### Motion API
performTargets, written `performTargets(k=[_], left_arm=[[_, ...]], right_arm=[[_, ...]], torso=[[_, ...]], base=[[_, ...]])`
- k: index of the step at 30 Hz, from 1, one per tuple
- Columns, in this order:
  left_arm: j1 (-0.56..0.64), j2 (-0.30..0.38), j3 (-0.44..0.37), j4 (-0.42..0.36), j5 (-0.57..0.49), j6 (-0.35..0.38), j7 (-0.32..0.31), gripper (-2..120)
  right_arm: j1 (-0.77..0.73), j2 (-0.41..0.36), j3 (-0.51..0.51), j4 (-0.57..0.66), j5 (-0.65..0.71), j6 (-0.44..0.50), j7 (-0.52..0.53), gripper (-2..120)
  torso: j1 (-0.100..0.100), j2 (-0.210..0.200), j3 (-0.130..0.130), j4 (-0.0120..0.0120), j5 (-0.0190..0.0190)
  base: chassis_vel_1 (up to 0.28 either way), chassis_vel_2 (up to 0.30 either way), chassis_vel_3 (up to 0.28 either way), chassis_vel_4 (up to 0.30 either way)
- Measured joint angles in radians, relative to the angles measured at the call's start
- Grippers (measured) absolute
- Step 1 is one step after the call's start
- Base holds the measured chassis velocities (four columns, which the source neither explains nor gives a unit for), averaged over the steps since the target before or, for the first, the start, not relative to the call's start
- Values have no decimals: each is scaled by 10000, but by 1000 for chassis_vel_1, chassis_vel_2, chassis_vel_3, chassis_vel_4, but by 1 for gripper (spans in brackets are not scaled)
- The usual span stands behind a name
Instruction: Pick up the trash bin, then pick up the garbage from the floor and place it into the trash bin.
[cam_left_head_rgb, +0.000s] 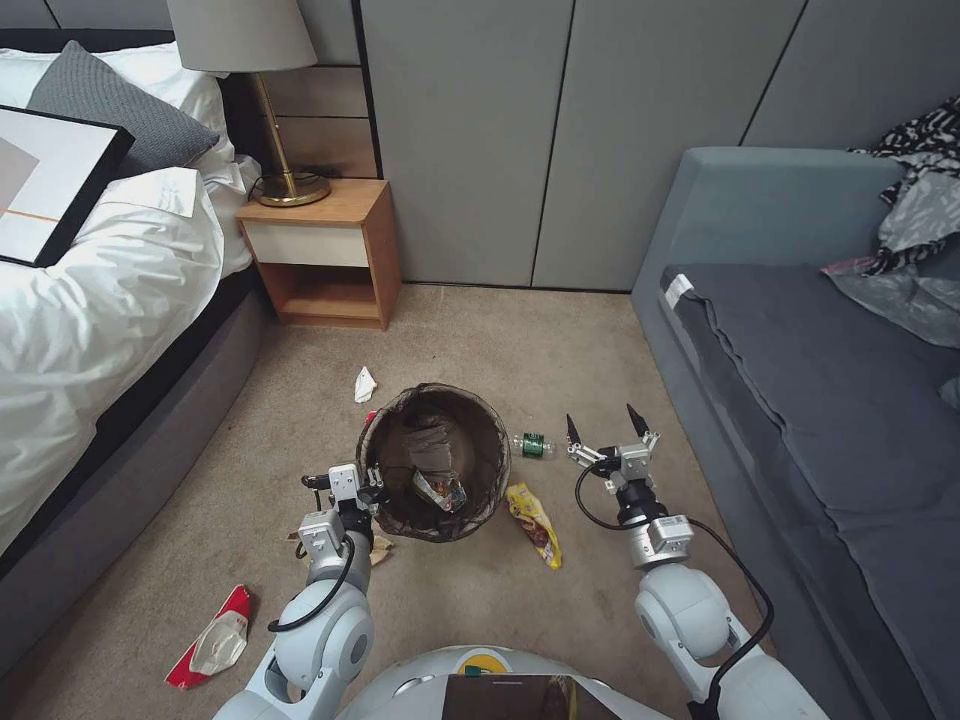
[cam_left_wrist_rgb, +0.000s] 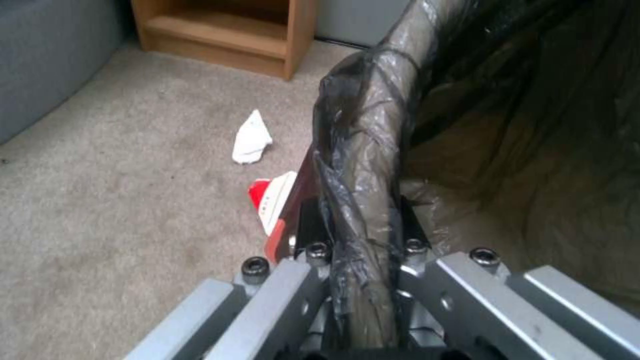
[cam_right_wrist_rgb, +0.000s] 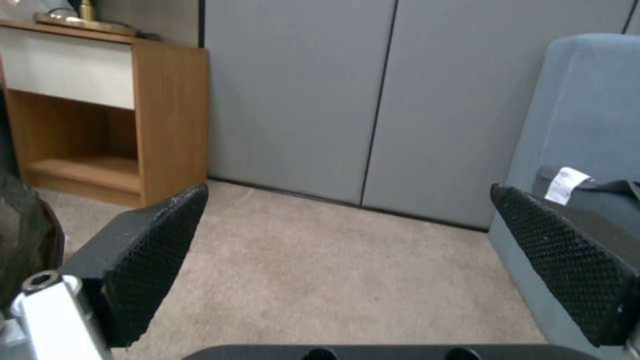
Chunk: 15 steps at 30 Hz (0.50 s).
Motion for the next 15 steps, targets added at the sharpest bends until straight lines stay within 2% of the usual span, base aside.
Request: performTargets(k=[10,15], left_arm=[[6,-2,-3,-5,-8,0,-14,2],[20,-15,-19,-14,-11,0,-25,2]], right_arm=[[59,-72,-22,5,9,-72,109,100],[209,-402,-30,-73,145,-142,145,100]], torso=[[-2,0,-3,-4,0],[-1,0,-2,-3,1]], base=[[-13,17,11,-15],[0,0,0,0]])
